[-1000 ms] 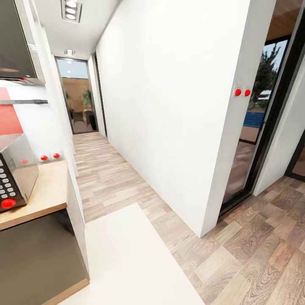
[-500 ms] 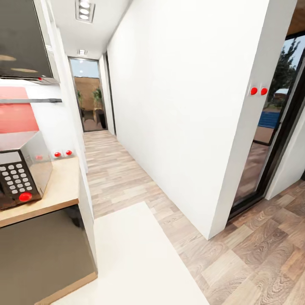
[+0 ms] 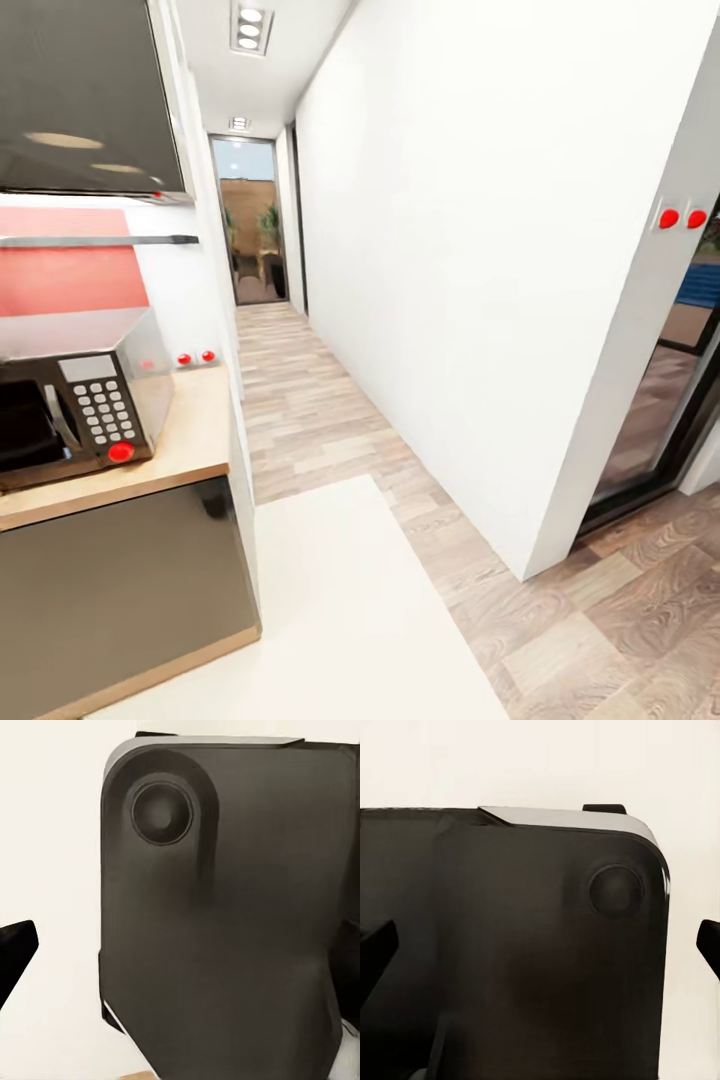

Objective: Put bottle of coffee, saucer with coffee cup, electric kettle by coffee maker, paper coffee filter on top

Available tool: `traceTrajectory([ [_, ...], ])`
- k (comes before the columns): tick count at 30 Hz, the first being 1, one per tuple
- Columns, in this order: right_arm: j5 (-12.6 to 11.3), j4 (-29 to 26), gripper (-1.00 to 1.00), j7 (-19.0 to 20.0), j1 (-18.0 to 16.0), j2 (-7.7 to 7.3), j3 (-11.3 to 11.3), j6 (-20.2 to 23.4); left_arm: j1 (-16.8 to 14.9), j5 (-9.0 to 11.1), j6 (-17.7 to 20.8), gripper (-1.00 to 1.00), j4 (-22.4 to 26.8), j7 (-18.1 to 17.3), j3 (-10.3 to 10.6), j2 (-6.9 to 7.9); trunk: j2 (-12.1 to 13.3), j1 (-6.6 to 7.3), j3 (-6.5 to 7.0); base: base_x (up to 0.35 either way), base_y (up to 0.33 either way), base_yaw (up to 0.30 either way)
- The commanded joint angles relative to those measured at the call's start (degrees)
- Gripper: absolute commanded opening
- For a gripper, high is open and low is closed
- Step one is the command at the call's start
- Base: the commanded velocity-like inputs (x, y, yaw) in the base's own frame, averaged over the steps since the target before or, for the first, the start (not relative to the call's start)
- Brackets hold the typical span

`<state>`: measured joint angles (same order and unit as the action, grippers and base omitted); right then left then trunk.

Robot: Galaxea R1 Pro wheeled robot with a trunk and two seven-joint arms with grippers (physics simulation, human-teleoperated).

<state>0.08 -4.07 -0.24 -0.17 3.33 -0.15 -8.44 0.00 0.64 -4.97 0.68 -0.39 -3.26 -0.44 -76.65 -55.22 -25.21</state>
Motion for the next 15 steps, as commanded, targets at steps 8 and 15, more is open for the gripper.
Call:
traceTrajectory([
  [8, 0.01, 0.02, 1.0, -0.03, -0.01, 0.01, -0.02, -0.18, 0.0, 0.06, -0.3, 1.0, 0.03, -0.05, -0.76, 0.0, 3.19, 1.77, 0.99, 0.0, 0.0, 0.235],
  [15, 0.01, 0.02, 1.0, -0.03, -0.01, 0.01, -0.02, -0.18, 0.0, 0.06, -0.34, 1.0, 0.03, -0.05, -0.78, 0.0, 6.0, 3.3, 1.9, 0.0, 0.0, 0.235],
])
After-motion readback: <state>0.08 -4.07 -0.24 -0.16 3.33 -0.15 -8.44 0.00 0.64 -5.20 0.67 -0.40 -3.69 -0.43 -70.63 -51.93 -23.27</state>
